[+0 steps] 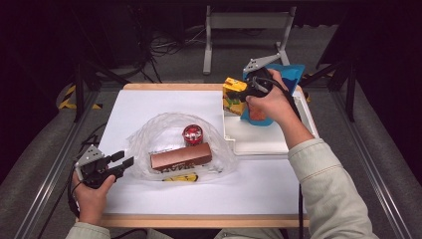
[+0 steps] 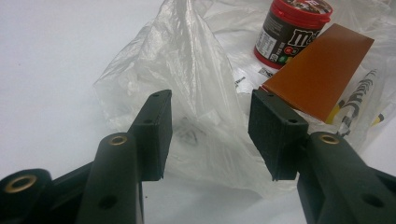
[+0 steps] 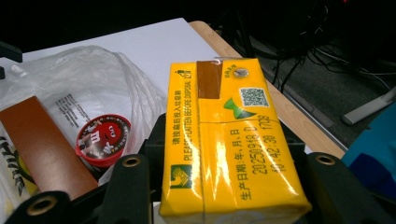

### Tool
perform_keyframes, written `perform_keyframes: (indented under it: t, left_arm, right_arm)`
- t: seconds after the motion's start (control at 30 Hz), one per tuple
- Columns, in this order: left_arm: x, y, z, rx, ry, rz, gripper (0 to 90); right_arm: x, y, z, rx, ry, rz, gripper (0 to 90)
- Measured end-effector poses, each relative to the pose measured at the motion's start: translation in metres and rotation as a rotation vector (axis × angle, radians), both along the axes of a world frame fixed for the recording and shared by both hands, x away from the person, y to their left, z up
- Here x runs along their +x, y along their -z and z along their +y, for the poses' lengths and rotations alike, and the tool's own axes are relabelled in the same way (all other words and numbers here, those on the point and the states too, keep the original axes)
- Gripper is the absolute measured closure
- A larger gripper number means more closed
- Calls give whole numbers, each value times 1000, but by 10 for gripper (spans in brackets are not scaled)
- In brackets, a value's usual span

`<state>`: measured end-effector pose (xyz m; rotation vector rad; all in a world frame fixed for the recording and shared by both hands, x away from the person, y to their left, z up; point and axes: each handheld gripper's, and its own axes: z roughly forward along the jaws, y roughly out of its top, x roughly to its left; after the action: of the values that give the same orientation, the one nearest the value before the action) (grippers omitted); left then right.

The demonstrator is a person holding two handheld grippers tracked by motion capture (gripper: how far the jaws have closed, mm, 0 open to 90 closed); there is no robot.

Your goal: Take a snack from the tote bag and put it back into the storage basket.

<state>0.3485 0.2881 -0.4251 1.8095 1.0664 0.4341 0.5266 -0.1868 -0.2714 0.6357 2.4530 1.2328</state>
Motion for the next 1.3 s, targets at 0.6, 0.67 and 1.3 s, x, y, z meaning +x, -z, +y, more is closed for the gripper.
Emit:
perform_keyframes:
  t: [0.6,0.67,1.3]
  left_arm:
    - [0,0,0,2,1,2,500]
    - [0,0,0,0,1,1,500]
    - [1,-1,0,1,6,-1,499]
  right_arm:
    - [6,36,0,-54,12,36,536]
    - [7,39,0,-62,13,39,536]
    - [12,64,0,-100,38,79,536]
